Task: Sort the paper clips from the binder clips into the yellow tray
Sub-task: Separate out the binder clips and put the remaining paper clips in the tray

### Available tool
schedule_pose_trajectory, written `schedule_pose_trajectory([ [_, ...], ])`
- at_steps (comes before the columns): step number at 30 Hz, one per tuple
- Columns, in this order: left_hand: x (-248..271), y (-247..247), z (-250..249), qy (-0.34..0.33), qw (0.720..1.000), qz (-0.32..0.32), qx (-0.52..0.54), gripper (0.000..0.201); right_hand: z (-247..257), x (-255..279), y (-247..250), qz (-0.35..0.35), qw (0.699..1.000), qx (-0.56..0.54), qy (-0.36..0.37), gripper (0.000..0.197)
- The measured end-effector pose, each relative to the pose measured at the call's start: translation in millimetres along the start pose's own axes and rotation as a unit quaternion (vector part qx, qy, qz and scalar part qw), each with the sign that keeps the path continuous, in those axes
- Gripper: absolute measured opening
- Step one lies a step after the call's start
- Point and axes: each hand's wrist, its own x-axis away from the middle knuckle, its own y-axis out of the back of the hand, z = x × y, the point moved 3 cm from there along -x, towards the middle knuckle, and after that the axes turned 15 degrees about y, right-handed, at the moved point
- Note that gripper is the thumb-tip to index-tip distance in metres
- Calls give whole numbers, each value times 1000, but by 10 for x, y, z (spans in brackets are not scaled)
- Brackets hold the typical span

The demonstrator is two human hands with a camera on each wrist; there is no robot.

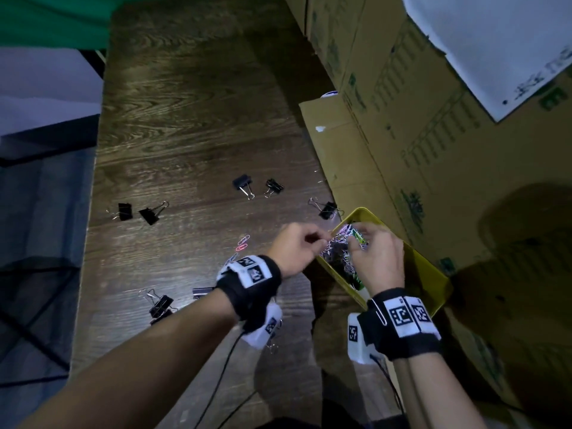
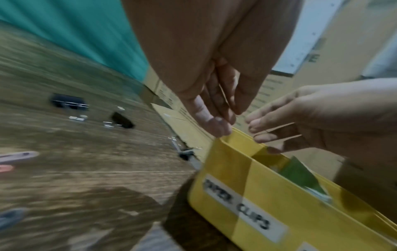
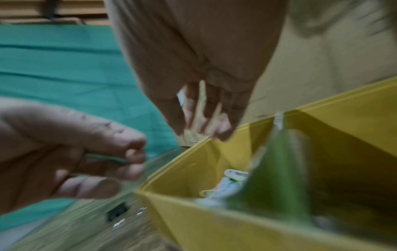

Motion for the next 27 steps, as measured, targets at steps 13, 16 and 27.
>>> schedule_pose_trajectory([
  [13, 86, 855, 1443, 157, 947, -83, -269, 27, 801, -49, -1450, 329, 909, 52, 249, 26],
  [16, 97, 691, 1519, 158, 943, -95, -278, 31, 801, -37, -1727, 337, 885, 113, 300, 28],
  [27, 5, 540, 1603, 155, 940, -123, -279, 31, 807, -140, -1812, 348, 866, 124, 337, 18],
])
